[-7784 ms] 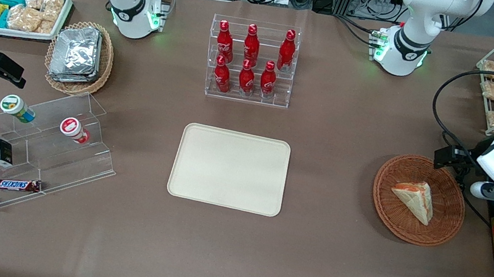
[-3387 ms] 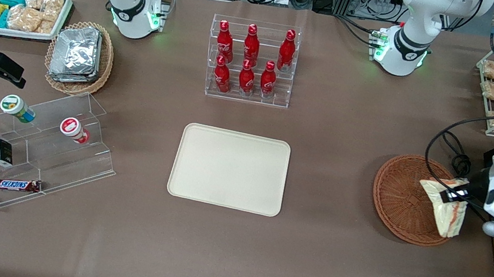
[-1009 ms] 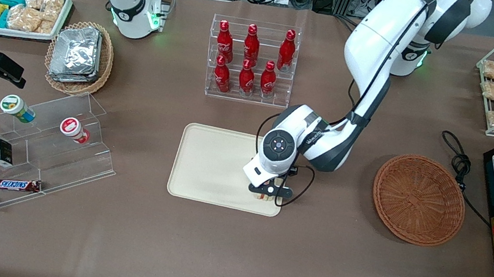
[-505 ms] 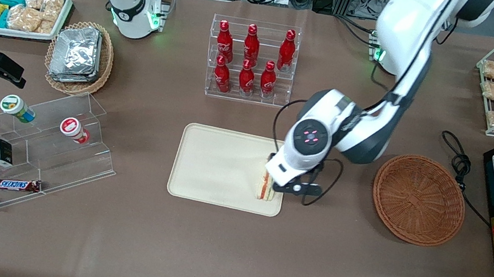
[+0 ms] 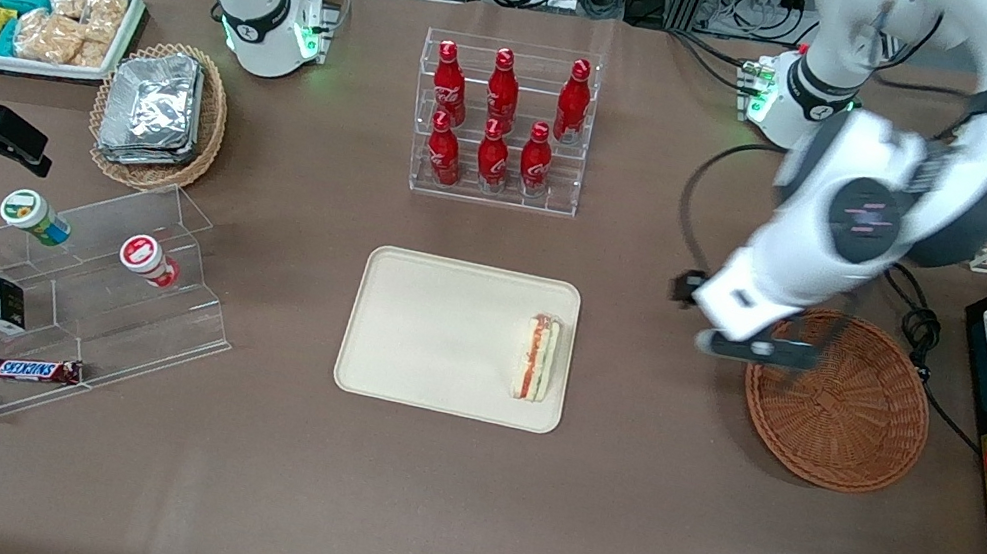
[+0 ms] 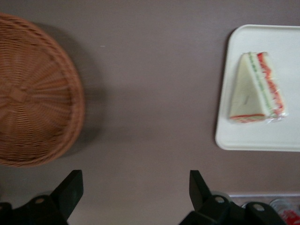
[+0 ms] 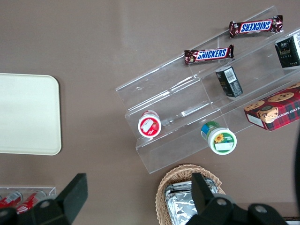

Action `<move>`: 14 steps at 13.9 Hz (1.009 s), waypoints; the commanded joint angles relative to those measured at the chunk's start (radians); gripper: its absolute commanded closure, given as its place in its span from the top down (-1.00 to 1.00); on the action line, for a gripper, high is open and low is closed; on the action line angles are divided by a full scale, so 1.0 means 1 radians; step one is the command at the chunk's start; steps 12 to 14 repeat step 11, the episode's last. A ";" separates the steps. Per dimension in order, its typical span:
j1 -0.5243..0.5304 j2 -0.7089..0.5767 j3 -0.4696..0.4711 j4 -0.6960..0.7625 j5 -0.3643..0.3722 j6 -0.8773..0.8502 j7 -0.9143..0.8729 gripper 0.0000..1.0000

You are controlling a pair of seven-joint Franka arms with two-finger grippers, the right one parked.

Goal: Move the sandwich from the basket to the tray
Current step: 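Open the left gripper and raise it away from the tray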

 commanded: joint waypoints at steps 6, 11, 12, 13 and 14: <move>0.234 -0.037 -0.008 0.146 0.007 -0.151 0.212 1.00; 0.248 0.029 -0.008 0.251 0.007 -0.180 0.194 1.00; 0.248 0.029 -0.008 0.251 0.007 -0.180 0.194 1.00; 0.248 0.029 -0.008 0.251 0.007 -0.180 0.194 1.00; 0.248 0.029 -0.008 0.251 0.007 -0.180 0.194 1.00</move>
